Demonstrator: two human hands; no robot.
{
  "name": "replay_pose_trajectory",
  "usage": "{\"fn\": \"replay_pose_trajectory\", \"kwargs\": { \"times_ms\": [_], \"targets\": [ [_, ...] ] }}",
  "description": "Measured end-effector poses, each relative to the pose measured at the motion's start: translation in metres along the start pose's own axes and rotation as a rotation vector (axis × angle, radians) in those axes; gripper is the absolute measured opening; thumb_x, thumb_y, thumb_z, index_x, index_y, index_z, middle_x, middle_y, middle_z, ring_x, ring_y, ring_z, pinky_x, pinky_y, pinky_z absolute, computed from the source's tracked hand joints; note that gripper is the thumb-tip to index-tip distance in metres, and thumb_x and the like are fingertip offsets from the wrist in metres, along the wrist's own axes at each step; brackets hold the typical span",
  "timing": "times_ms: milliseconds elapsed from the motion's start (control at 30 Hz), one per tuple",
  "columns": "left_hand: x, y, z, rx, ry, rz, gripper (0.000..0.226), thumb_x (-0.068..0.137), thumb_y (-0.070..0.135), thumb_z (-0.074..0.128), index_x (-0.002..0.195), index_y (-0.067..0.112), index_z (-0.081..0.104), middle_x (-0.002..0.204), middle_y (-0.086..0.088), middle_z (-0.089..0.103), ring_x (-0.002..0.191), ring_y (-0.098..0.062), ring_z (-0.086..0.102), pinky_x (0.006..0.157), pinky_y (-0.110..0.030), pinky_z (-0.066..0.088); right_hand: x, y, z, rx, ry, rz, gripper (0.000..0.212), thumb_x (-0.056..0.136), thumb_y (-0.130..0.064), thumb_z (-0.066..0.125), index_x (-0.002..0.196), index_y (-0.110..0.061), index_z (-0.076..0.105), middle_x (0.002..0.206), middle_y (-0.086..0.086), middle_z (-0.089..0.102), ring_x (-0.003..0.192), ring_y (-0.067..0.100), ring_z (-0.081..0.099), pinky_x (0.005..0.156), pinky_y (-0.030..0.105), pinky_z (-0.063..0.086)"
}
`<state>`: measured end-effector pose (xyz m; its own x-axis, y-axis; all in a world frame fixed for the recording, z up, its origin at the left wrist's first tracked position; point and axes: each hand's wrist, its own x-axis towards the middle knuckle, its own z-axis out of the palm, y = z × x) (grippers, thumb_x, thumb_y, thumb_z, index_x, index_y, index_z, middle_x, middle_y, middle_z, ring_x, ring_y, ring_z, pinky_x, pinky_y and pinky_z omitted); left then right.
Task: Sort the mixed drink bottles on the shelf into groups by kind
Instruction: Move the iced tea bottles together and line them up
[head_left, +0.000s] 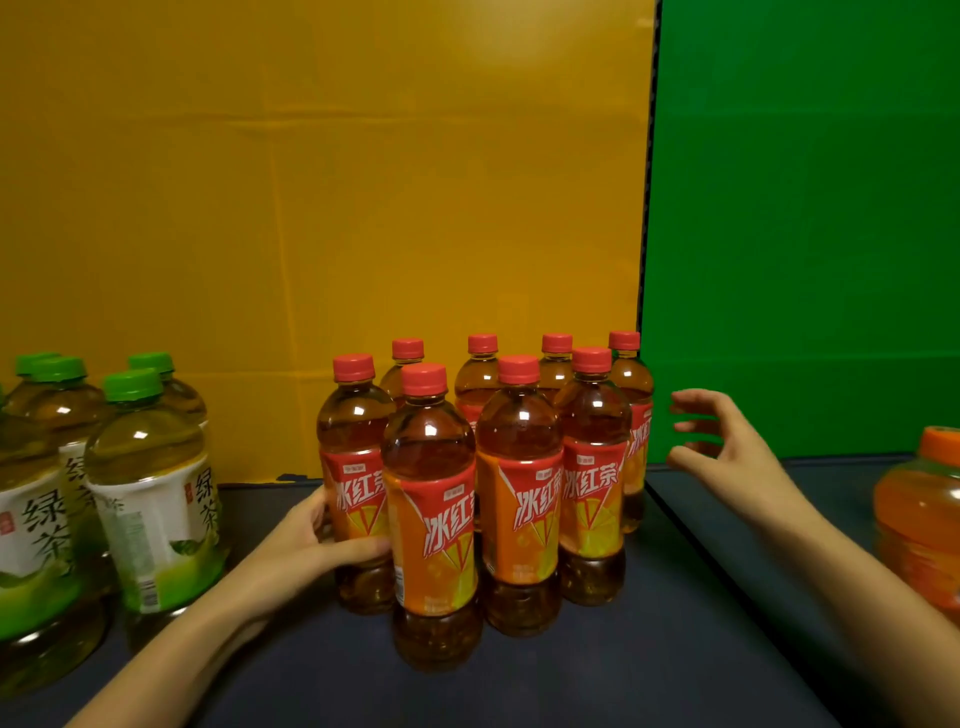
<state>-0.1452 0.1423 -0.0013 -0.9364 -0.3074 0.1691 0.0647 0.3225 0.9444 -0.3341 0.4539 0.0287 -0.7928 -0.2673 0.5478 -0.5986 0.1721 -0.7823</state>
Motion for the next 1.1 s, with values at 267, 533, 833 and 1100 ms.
{"fn": "replay_pose_trajectory", "kwargs": {
  "times_ms": [267, 533, 833, 1100],
  "targets": [
    [-0.03, 0.012, -0.006, -0.057, -0.061, 0.009, 0.11, 0.005, 0.044, 0.09, 0.107, 0.023, 0.054, 0.088, 0.018, 0.073, 0.081, 0.0, 0.068, 0.057, -0.011, 0.052, -0.031, -0.02, 0.029, 0.207, -0.59, 0.171, 0.078, 0.063, -0.019, 0.081, 0.125, -0.039, 0.037, 0.124, -0.012, 0.057, 0.111, 0.0, 0.058, 0.088, 0.017, 0.05],
    [-0.037, 0.006, 0.026, -0.12, 0.235, 0.172, 0.11, 0.007, 0.047, 0.089, 0.107, 0.042, 0.046, 0.102, 0.005, 0.066, 0.086, 0.002, 0.066, 0.057, -0.016, 0.052, -0.036, -0.026, 0.042, 0.293, -0.582, 0.21, 0.051, 0.069, -0.002, 0.072, 0.111, -0.024, 0.055, 0.092, -0.013, 0.073, 0.088, 0.002, 0.068, 0.065, 0.012, 0.052],
    [-0.032, 0.004, 0.033, -0.081, 0.313, 0.231, 0.091, 0.03, 0.023, 0.092, 0.102, 0.045, 0.041, 0.1, 0.01, 0.06, 0.08, 0.017, 0.06, 0.057, -0.012, 0.048, -0.041, -0.022, 0.044, 0.307, -0.517, 0.203, 0.066, 0.056, -0.019, 0.077, 0.117, -0.024, 0.052, 0.105, -0.006, 0.071, 0.096, 0.008, 0.067, 0.073, 0.02, 0.055],
    [-0.011, 0.001, 0.039, -0.045, 0.281, 0.22, 0.084, 0.05, 0.004, 0.085, 0.116, 0.031, 0.042, 0.103, 0.011, 0.06, 0.085, 0.008, 0.062, 0.062, -0.013, 0.047, -0.045, -0.017, 0.032, 0.308, -0.465, 0.206, 0.065, 0.057, -0.017, 0.083, 0.115, -0.024, 0.053, 0.101, -0.007, 0.072, 0.093, 0.009, 0.068, 0.069, 0.019, 0.055]
  ]
}}
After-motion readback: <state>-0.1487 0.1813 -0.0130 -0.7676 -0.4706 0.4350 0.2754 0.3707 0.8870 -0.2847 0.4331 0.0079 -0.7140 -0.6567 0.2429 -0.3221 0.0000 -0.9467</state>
